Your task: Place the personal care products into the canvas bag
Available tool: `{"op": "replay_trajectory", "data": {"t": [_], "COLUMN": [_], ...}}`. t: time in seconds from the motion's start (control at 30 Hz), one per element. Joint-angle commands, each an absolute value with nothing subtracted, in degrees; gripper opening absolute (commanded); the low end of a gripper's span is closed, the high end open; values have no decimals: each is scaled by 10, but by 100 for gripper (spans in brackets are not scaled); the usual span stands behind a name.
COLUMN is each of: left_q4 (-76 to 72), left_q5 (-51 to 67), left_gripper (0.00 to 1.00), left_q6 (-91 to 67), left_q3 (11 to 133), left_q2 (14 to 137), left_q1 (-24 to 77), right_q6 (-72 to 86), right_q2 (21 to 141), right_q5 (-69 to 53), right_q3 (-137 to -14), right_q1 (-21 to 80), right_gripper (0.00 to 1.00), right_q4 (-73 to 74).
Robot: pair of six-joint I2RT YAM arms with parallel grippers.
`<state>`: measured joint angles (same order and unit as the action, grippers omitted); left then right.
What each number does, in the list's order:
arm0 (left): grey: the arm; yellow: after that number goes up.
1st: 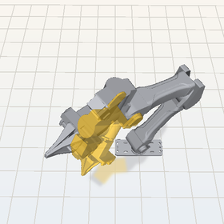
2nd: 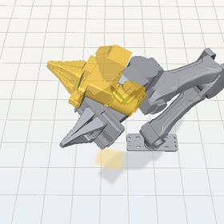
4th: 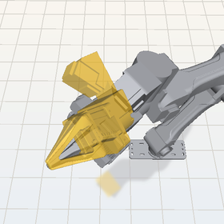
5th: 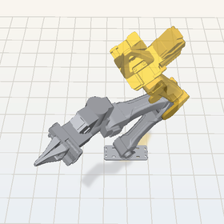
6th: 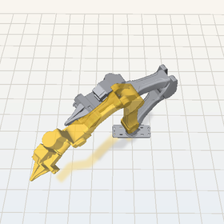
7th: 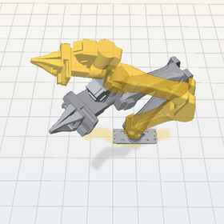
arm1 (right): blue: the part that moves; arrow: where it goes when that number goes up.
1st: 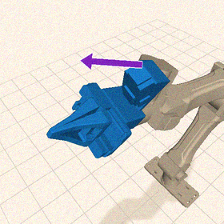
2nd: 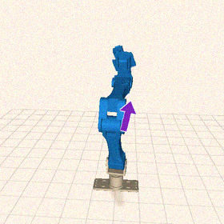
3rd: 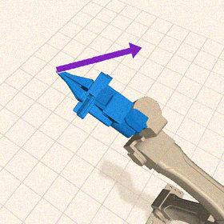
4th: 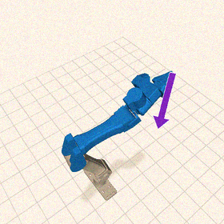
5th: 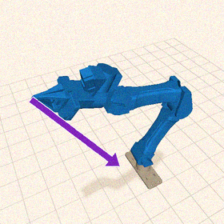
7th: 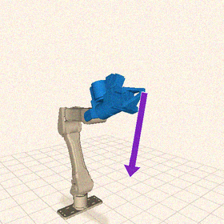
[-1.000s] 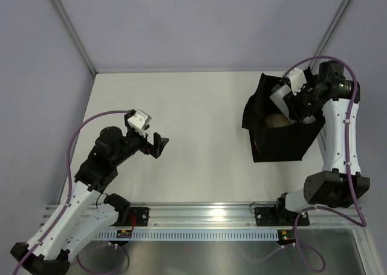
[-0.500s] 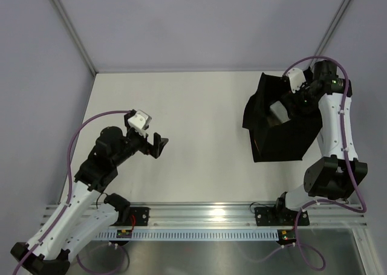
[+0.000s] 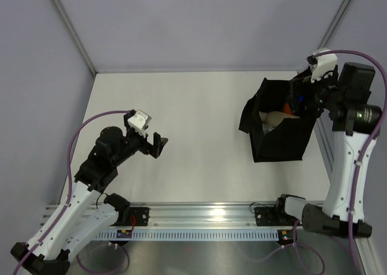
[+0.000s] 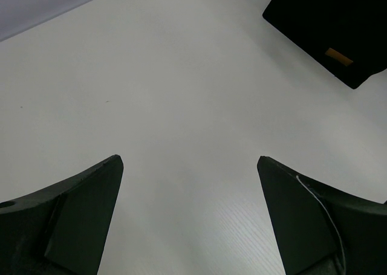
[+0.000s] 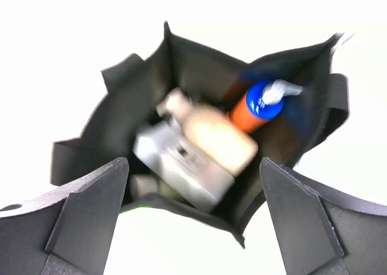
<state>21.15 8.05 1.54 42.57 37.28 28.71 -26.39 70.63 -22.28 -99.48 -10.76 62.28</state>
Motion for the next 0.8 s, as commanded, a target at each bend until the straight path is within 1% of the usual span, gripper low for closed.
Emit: {"op": "replay_trajectory", "data": {"t": [0.0,0.07,0.1,0.17,0.4,0.5,0.77], "left_q4": [198,198,199,198,197,198,199], "left_q5": [64,60,58,55,58,60,55], "left_gripper": [99,99,99,99,99,99,99], "left_q6": [24,24,24,25,24,24,24], "left_q3": [424,424,424,423,422,422,422], "left_q2": [372,371,371,371,376,378,376], "left_q1": [285,285,285,285,285,285,285], "right_q6": [-93,-48,-41,-24,-4,13,12], "right_q2": [624,567,547,493,378,346,328], "right_q5": [-240,-220,-215,-185,-69,-54,-29], "right_q3": [-960,-925,-891,-860,-760,-730,-717], "right_q1": [-106,-106,-106,-106,-106,-106,-106], "right_gripper": [99,99,99,99,99,99,100], "right_q4": [532,484,472,443,432,427,425]}}
